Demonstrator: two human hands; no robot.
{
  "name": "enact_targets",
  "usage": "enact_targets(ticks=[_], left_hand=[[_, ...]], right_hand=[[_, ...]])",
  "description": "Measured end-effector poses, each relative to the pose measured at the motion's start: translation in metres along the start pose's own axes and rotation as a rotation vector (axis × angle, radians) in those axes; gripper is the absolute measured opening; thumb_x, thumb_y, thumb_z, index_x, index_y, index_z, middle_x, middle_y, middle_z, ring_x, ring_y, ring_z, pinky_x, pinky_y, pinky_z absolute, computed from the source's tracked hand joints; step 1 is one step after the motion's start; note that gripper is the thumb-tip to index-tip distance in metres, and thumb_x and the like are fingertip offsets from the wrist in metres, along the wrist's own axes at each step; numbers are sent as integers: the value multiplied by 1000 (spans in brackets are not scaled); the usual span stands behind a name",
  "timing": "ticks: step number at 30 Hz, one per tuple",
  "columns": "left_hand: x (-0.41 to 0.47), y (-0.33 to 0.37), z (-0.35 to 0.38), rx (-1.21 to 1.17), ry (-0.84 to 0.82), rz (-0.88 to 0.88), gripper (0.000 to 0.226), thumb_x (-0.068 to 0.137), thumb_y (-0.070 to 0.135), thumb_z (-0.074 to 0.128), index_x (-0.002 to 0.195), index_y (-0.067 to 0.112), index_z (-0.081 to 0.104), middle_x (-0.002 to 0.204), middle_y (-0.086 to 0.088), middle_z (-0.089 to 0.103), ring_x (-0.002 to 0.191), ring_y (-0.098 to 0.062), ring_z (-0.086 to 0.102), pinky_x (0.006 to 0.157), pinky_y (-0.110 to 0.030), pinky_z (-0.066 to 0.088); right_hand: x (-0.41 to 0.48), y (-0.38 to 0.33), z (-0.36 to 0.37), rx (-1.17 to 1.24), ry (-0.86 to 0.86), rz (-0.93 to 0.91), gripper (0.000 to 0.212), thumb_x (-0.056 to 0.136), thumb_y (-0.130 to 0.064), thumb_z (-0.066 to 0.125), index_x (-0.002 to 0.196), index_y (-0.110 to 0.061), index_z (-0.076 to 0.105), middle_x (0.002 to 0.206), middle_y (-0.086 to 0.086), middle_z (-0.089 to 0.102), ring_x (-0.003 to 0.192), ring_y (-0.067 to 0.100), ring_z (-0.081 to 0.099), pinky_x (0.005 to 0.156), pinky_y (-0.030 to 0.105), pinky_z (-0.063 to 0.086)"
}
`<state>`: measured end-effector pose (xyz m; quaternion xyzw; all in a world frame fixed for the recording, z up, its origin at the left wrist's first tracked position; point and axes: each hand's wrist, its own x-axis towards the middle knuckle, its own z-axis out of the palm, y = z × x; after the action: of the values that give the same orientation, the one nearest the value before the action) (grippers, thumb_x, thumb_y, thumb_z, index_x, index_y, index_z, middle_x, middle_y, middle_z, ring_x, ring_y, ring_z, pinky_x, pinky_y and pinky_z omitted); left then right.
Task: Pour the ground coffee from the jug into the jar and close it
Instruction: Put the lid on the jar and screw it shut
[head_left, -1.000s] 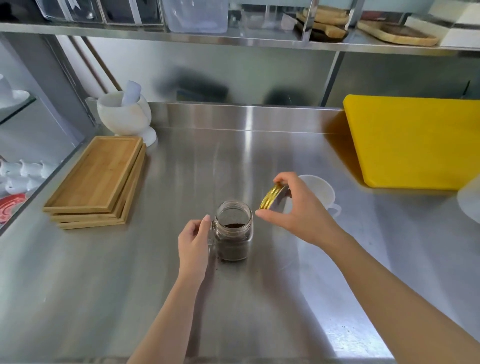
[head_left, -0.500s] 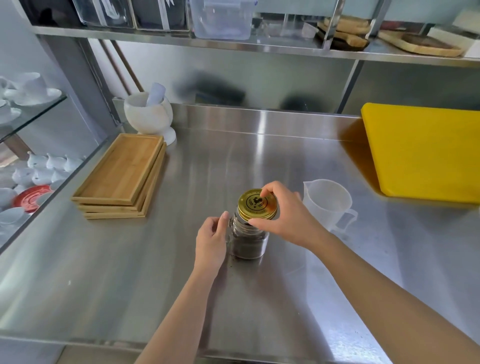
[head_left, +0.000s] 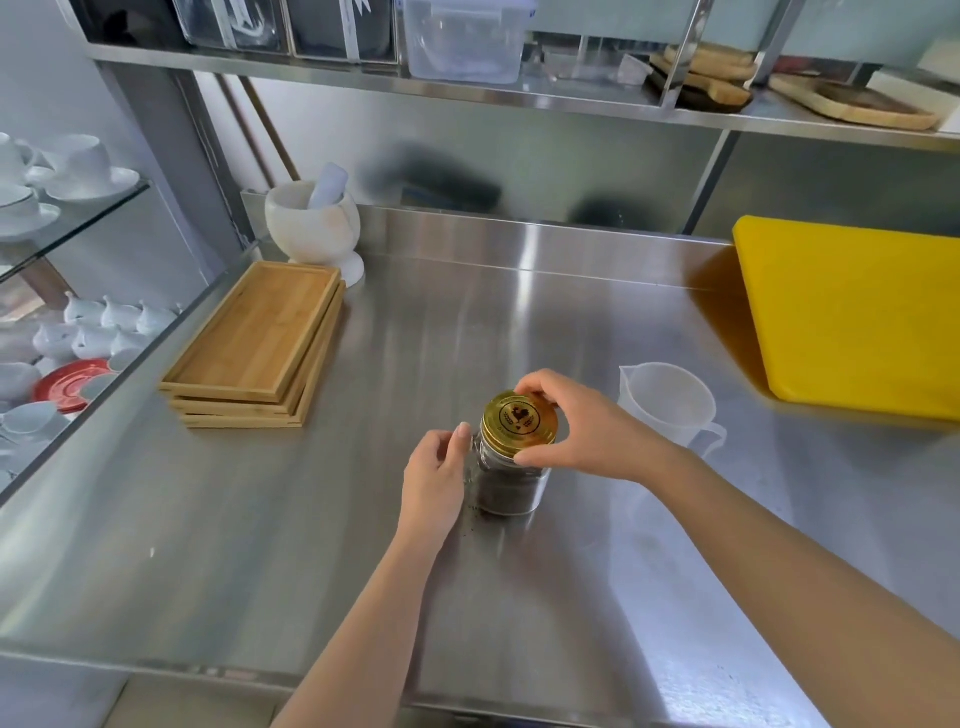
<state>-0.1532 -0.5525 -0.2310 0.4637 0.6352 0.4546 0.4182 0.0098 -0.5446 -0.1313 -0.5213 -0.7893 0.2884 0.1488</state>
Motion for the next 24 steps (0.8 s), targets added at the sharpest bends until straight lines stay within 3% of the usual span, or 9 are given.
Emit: enact_targets(ticks=[4, 7, 10, 12, 17, 20, 24], left_hand=[[-7, -1, -6, -203, -83, 60, 13, 92, 17, 53, 104, 19, 57, 96, 9, 61, 92, -10, 56, 73, -12, 44], [-7, -6, -17, -188, -274, 192, 51, 74, 21, 66, 121, 28, 49, 125, 12, 54, 116, 3, 48, 96, -9, 35], [0, -4, -21, 77, -444, 260, 85, 66, 28, 75, 139, 27, 31, 142, 11, 38, 132, -4, 32, 108, -25, 27], [4, 0, -18, 183, -452, 301, 89, 66, 28, 78, 140, 28, 28, 142, 11, 36, 133, -8, 28, 111, -32, 26], [11, 2, -9, 297, -444, 313, 86, 61, 42, 79, 134, 30, 37, 127, 14, 44, 126, -15, 37, 108, -44, 32], [10, -1, -8, 245, -428, 310, 83, 57, 45, 78, 129, 36, 38, 124, 13, 48, 121, -14, 44, 105, -46, 36], [13, 0, -11, 297, -433, 346, 84, 58, 47, 78, 131, 34, 38, 125, 13, 50, 121, -14, 45, 105, -46, 35]], right_hand=[[6, 0, -8, -99, -90, -21, 75, 75, -34, 76, 137, -31, 34, 138, -6, 41, 124, 15, 40, 107, 33, 32], [12, -3, -16, -197, -154, -55, 82, 76, -28, 76, 142, -32, 28, 144, -10, 35, 128, 10, 31, 102, 25, 17], [20, -3, -21, -225, -220, -60, 82, 74, -22, 77, 141, -33, 30, 142, -8, 40, 128, 10, 36, 102, 24, 28], [24, -2, -21, -224, -243, -58, 81, 73, -19, 78, 139, -32, 33, 138, -7, 44, 124, 11, 41, 98, 23, 38], [26, -2, -19, -211, -198, -69, 77, 69, -26, 82, 134, -27, 41, 126, -4, 50, 115, 12, 46, 94, 25, 42], [25, -4, -17, -268, -175, -14, 77, 68, -45, 79, 132, -26, 42, 117, -5, 48, 107, 14, 48, 90, 30, 45], [25, -7, -12, -491, -138, 58, 70, 64, -71, 65, 111, -21, 50, 104, -5, 53, 90, 16, 54, 77, 36, 51]])
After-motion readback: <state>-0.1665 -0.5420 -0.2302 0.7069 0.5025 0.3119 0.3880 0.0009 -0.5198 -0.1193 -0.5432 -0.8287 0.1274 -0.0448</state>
